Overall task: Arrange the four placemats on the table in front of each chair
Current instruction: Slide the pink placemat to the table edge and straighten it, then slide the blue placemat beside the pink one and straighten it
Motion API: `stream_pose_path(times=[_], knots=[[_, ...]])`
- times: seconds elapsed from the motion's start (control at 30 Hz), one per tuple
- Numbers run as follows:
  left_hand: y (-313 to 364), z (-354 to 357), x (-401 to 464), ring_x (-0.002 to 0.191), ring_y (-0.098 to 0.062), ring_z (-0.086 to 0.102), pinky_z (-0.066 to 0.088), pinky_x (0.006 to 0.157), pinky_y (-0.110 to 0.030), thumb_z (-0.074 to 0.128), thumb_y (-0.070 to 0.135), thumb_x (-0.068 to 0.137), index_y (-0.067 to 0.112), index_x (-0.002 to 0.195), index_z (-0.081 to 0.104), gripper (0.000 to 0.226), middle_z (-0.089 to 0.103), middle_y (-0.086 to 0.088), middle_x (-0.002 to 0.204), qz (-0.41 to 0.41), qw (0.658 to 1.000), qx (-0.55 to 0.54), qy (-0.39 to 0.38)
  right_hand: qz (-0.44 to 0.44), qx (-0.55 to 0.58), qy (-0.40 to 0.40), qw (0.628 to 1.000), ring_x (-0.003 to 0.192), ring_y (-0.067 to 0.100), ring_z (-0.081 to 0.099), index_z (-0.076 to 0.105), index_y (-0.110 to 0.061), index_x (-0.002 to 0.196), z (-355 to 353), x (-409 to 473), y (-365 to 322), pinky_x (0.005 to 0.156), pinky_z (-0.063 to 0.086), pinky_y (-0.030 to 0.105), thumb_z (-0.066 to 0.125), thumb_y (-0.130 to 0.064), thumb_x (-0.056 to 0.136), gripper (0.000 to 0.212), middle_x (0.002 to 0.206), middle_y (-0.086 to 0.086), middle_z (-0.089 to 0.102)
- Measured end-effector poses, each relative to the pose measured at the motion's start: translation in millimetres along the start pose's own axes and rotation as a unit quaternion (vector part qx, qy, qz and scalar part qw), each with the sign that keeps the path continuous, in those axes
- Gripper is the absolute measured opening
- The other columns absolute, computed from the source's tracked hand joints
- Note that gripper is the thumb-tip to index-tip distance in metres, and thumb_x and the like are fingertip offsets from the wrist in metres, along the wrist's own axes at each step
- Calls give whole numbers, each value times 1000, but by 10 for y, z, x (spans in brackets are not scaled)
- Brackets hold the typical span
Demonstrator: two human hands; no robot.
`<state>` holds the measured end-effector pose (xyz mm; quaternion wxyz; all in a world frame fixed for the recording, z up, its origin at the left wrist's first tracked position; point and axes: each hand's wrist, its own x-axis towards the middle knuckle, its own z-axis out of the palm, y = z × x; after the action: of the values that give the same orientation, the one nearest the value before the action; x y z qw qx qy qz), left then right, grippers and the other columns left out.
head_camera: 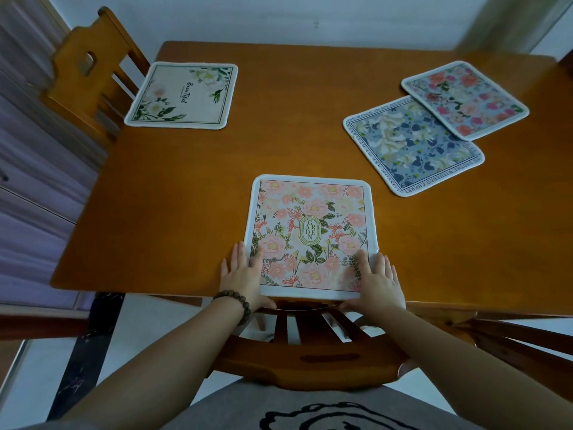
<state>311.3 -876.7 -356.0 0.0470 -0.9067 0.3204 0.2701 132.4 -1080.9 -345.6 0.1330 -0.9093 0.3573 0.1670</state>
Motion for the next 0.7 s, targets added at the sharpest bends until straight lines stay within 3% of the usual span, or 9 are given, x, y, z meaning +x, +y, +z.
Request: stream_pose_path(times=[0.1,0.2,0.4,0.53,0.7], knots=[[34,-18,-6,139,-32,-28,-5,113,-54,67,81,50,27,147,-22,143,-31,-16,152,-2,1000,-7,-13,0,2,-17,1000,145,34,-8,-12,-26,148,-45,16,28,116,-1,46,77,-69,56,135,157,17,0],[73,-77,4,140,-30,-27,-6,112,-56,50,89,58,26,149,-16,129,-29,-12,154,12,1000,-20,14,9,66,-40,997,146,32,-6,-8,-30,149,-107,50,70,116,4,49,78,-63,59,128,159,13,3],[303,-277,69,145,-25,-13,-2,115,-52,28,68,84,27,151,10,81,-8,-6,160,40,993,-64,90,42,120,-18,992,146,29,-3,-3,-25,152,-231,114,162,117,9,50,71,-58,73,113,160,8,0],[523,-433,139,145,-23,-12,-2,117,-48,27,67,82,26,152,4,84,-7,-5,160,80,990,-48,101,63,131,5,989,146,28,-5,-3,-28,151,-323,130,208,116,6,49,72,-62,69,117,161,7,-3],[827,-556,251,145,-22,-11,-4,114,-48,24,72,84,27,152,3,85,-10,-2,160,111,990,-27,84,111,158,42,980,146,25,-7,1,-34,151,-431,100,322,115,4,50,63,-67,73,105,161,3,-3]])
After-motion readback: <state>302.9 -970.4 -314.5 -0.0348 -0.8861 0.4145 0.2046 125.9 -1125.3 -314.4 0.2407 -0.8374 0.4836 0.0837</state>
